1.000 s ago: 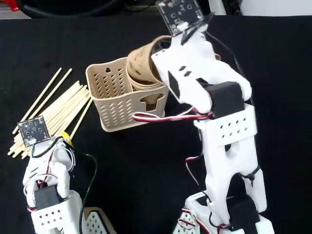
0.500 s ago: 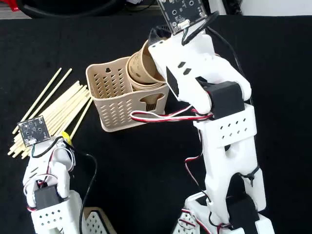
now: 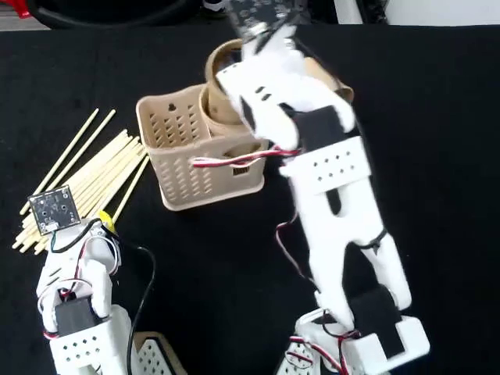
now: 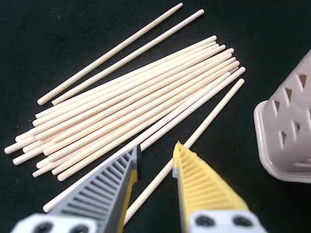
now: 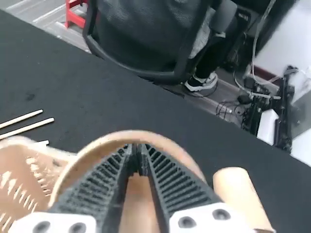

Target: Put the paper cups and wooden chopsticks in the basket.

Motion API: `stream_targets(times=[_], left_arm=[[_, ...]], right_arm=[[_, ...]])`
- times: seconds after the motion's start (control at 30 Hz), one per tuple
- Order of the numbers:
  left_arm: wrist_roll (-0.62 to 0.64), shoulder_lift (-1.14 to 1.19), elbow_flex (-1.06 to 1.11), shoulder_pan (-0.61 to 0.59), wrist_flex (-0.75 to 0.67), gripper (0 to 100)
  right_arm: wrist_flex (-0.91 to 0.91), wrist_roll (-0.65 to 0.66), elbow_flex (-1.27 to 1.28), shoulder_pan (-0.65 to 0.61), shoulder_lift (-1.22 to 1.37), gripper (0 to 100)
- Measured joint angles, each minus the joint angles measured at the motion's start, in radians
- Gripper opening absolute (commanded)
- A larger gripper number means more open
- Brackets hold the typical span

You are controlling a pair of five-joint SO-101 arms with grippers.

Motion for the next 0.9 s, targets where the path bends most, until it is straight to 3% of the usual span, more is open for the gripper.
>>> stream_targets(times=[0.2, 0.4, 0.57, 0.67, 0.8, 0.9], left_arm=[[0.000, 0.000, 0.000, 0.000, 0.000, 13], [0.000, 0.000, 0.000, 0.000, 0.000, 13], [0.000, 0.000, 0.000, 0.000, 0.000, 13], [0.000, 0.000, 0.000, 0.000, 0.000, 13], [0.000, 0.000, 0.000, 0.000, 0.000, 13], [0.000, 0.000, 0.000, 0.000, 0.000, 13]], right_arm=[[0.031, 0.000, 0.006, 0.048, -0.040, 1.3], [0.064, 0.023, 0.006, 0.183, -0.180, 5.4], [0.207, 0.290, 0.078, 0.318, -0.201, 13.6], [0.201, 0.473, 0.209, 0.388, -0.201, 19.1], [0.018, 0.628, 0.459, 0.477, -0.201, 28.9], [-0.183, 0.701, 0.644, 0.532, -0.199, 30.0]])
